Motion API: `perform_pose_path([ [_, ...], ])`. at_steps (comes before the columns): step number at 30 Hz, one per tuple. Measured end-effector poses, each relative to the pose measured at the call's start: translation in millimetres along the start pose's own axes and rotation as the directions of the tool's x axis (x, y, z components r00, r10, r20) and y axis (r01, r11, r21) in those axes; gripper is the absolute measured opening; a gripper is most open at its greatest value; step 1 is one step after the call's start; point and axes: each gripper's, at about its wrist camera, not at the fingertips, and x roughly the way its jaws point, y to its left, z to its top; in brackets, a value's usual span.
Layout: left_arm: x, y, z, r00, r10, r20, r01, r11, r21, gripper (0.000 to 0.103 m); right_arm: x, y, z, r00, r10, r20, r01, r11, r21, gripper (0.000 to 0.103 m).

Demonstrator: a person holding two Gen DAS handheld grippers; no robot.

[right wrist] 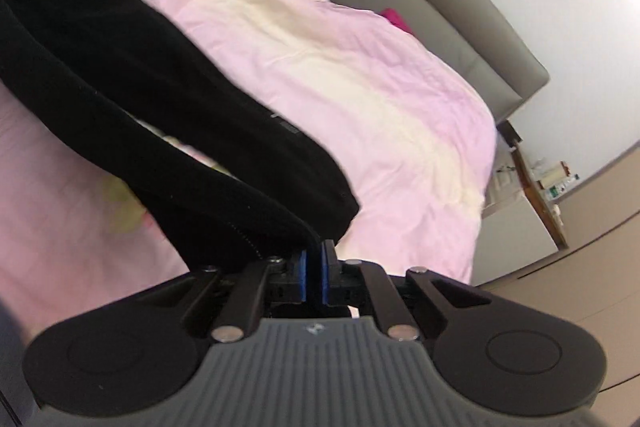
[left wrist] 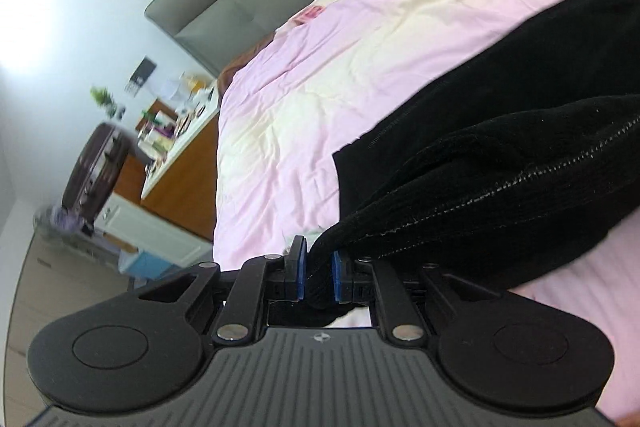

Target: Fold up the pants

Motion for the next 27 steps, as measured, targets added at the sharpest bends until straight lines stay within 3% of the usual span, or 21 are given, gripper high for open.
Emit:
perform_pose_path([
  [5,37.6,-10.0,43.2,0.996,0.041,-0.077,-0.041,0.999,-0.004,0.014,71.7,-15.5,45.8,0.997,-0.036,-0.064,0.037,0.999,0.024,0.000],
  [8,67.7,-21.3,66.1,0.991,0.065,-0.115,-0.065,0.998,0.001,0.014,140.8,-22.8,72.7,0.992,-0.045,-0.118,0.046,0.999,0.013,0.000],
  [15,148.7,-57.1,88.8,0.976,0.065,-0.207,-0.052,0.996,0.068,0.015,271.7,-17.8,114.2,0.974,-0.036,-0.224,0.031,0.999,-0.025,0.000],
  [20,180.2,-64.1,98.1,0.962,0.032,-0.271,-0.023,0.999,0.035,0.015,309.9,-8.9,117.1,0.965,-0.023,-0.261,0.011,0.999,-0.046,0.000],
  [24,156.1,-46.1,95.4,0.981,0.020,-0.192,-0.035,0.997,-0.075,0.015,311.4,-12.2,118.1,0.972,-0.033,-0.231,0.026,0.999,-0.034,0.000],
  [27,143.1,-27.1,94.8,0.987,-0.017,-0.161,-0.007,0.989,-0.148,0.015,294.5,-30.9,125.1,0.985,-0.021,-0.171,0.030,0.998,0.053,0.000],
])
